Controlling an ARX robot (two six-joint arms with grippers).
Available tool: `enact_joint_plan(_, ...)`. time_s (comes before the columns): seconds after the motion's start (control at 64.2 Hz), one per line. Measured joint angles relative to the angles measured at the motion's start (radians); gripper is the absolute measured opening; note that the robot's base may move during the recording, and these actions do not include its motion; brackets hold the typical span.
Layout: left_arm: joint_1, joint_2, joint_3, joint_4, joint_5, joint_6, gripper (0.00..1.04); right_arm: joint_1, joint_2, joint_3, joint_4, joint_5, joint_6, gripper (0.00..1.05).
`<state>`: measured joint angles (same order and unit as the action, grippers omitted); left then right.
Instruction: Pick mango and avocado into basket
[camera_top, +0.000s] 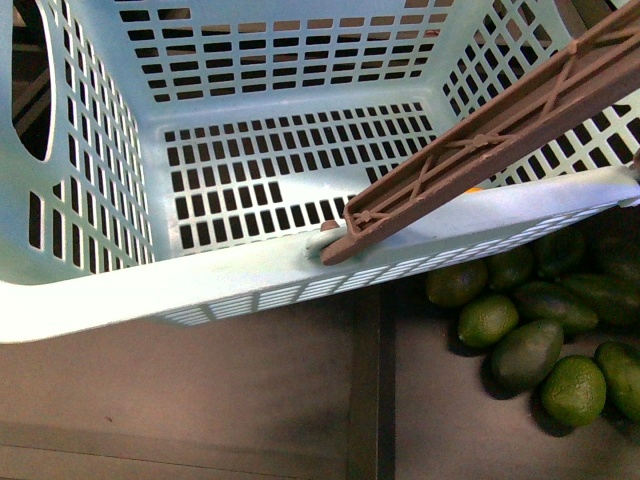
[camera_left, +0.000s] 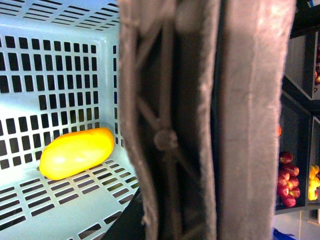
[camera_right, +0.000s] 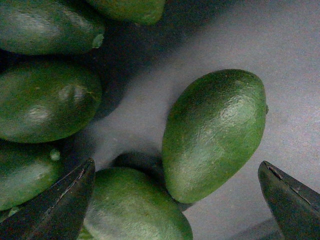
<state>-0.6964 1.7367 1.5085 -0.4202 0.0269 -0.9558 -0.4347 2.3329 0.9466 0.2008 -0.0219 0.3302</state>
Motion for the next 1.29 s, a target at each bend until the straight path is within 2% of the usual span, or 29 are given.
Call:
enact_joint_plan(0.778,0.000,0.000,0.000,0.000,-0.001,0.000,0.14,0.056,0.170,0.152,-0.016,0.022,0.018,0.96)
enact_joint_plan(1.214,0.000,0.000,0.000,0.000,-0.002,0.000,0.14,0.061,0.218,0.188,-0.019,0.081,0.010,0.96)
enact_joint_plan(1.292,0.000,0.000,0.000,0.000,-0.002,0.000,0.14,0.059,0.221,0.187,-0.015,0.092,0.007,0.88)
